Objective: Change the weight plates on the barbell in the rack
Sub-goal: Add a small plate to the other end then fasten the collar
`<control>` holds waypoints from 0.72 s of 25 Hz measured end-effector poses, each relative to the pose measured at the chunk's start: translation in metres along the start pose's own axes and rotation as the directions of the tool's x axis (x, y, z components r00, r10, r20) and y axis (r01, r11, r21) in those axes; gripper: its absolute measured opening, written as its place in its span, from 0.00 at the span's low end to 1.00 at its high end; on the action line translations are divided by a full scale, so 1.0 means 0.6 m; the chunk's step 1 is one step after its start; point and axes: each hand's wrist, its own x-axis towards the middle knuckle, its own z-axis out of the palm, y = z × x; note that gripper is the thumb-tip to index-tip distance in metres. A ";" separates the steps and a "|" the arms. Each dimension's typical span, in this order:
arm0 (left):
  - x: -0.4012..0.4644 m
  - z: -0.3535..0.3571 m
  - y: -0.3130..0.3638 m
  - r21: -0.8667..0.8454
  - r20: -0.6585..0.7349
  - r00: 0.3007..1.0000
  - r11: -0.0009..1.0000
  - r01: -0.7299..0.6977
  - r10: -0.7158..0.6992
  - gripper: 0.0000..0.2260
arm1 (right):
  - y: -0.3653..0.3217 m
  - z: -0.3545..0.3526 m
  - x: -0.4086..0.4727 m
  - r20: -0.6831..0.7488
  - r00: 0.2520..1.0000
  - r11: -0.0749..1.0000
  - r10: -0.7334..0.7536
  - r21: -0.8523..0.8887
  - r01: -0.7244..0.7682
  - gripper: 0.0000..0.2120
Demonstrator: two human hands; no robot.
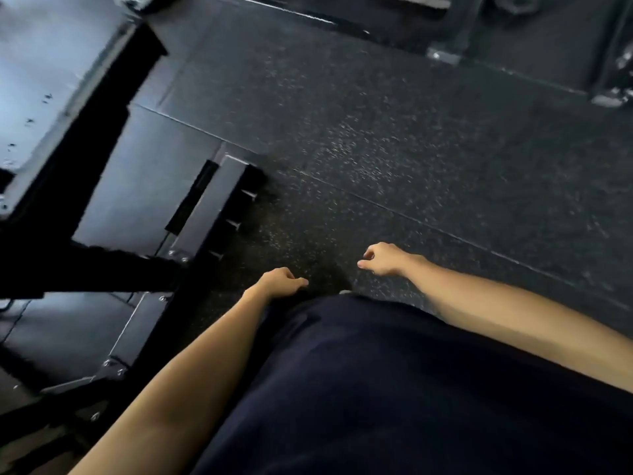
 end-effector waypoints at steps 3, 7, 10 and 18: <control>0.024 -0.005 0.047 0.076 0.057 0.994 0.992 -0.099 0.095 0.20 | 0.072 0.012 0.010 0.069 0.991 0.993 0.111 0.021 -0.113 0.22; 0.084 -0.055 0.091 0.095 0.018 0.988 0.983 -0.156 0.155 0.15 | 0.079 -0.027 0.046 0.098 0.985 0.987 0.139 0.069 -0.146 0.21; 0.148 -0.118 0.127 0.109 0.057 0.987 0.982 -0.155 0.150 0.14 | 0.062 -0.095 0.104 0.100 0.984 0.984 0.147 0.092 -0.156 0.19; 0.322 -0.412 0.210 0.108 -0.007 0.989 0.983 -0.148 0.150 0.15 | -0.062 -0.416 0.281 -0.120 0.984 0.978 0.133 0.174 -0.111 0.12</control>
